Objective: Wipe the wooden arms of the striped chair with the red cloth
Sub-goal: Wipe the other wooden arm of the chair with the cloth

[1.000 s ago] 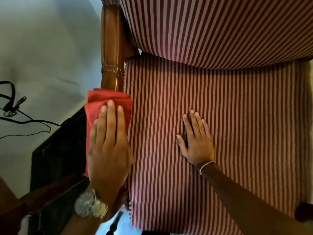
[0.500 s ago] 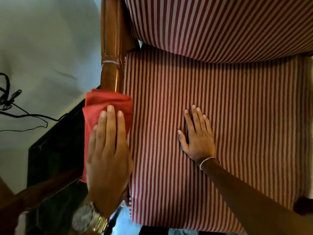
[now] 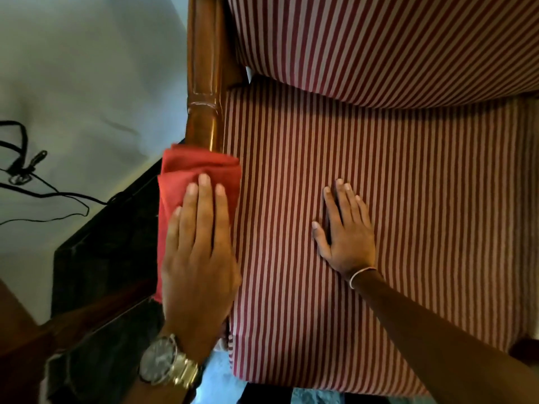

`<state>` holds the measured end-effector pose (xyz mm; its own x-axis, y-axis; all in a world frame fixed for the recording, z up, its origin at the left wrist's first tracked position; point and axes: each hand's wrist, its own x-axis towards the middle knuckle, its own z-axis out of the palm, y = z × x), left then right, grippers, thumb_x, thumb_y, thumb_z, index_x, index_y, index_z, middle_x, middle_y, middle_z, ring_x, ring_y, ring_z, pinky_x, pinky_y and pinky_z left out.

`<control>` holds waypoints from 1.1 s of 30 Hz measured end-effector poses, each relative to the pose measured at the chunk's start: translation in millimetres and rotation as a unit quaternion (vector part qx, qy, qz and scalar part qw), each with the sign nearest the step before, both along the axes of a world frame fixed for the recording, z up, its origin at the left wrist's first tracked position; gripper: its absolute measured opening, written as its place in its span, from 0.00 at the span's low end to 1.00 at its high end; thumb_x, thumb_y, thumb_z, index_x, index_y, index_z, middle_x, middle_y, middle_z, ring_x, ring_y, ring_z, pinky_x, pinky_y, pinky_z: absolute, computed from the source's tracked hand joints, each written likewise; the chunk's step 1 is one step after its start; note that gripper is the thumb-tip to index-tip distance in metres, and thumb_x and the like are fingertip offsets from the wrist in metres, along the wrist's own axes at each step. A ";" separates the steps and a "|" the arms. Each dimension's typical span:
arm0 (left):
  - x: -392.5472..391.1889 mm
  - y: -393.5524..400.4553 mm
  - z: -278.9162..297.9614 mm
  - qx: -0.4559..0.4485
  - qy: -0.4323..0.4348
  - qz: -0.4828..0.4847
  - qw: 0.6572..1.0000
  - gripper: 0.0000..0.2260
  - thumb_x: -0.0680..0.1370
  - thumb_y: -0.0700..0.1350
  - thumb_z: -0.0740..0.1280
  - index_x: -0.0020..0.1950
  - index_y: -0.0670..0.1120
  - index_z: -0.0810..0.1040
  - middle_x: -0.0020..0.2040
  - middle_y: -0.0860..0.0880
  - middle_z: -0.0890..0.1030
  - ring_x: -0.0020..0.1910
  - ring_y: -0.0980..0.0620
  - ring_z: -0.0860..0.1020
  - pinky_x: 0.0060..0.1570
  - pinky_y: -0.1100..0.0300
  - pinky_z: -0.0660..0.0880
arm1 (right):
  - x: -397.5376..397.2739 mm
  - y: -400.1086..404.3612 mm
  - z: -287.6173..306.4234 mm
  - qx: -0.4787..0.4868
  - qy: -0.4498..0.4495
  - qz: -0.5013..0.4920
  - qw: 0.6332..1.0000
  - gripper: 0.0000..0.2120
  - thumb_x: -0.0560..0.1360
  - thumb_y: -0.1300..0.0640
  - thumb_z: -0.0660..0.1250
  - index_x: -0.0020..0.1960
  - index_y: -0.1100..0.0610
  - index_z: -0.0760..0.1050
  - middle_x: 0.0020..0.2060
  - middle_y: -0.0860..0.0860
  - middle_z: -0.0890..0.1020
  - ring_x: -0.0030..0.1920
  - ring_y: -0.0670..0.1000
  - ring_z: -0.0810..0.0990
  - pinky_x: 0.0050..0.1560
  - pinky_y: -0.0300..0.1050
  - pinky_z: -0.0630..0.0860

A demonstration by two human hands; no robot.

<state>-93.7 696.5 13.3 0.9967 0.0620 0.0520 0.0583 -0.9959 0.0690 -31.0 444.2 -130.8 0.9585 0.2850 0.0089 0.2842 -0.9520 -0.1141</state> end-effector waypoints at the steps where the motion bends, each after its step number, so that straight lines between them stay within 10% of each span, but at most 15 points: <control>1: -6.6 0.2 -1.5 0.009 0.003 -0.008 1.000 0.30 0.83 0.44 0.59 0.83 0.39 0.52 0.83 0.37 0.53 0.83 0.42 0.50 0.82 0.45 0.50 | 0.4 -0.6 -0.9 -0.001 0.001 0.001 1.000 0.33 0.83 0.40 0.53 0.82 0.57 0.57 0.83 0.59 0.57 0.84 0.57 0.55 0.84 0.55 0.50; 10: 102.2 9.1 6.3 -0.026 -0.028 0.034 0.999 0.28 0.83 0.42 0.54 0.83 0.41 0.53 0.84 0.39 0.55 0.84 0.42 0.53 0.83 0.45 0.51 | -1.5 -0.2 -5.5 -0.010 0.005 0.011 1.000 0.34 0.84 0.40 0.50 0.84 0.56 0.52 0.84 0.59 0.55 0.84 0.58 0.52 0.84 0.56 0.48; 17: -56.3 3.0 1.2 -0.037 0.007 0.020 0.999 0.32 0.81 0.42 0.67 0.82 0.39 0.57 0.83 0.40 0.54 0.83 0.44 0.51 0.83 0.49 0.48 | -3.2 2.1 -2.5 -0.008 -0.002 0.006 1.000 0.34 0.84 0.41 0.51 0.84 0.57 0.51 0.84 0.59 0.55 0.84 0.58 0.52 0.83 0.56 0.49; 25: 24.2 11.4 -2.4 -0.044 -0.036 0.014 0.998 0.27 0.85 0.46 0.56 0.83 0.41 0.56 0.84 0.40 0.57 0.84 0.43 0.53 0.83 0.49 0.47 | -2.7 -0.1 -3.7 -0.008 0.010 0.013 1.000 0.34 0.83 0.40 0.50 0.84 0.57 0.50 0.84 0.59 0.53 0.84 0.58 0.50 0.83 0.58 0.51; 33: -62.7 7.2 -6.8 -0.003 0.014 -0.013 1.000 0.35 0.79 0.45 0.68 0.82 0.41 0.55 0.83 0.41 0.54 0.84 0.45 0.48 0.83 0.50 0.43 | -3.7 -1.0 -1.9 0.003 0.013 0.011 1.000 0.35 0.82 0.40 0.53 0.84 0.57 0.52 0.84 0.59 0.54 0.84 0.59 0.51 0.82 0.60 0.53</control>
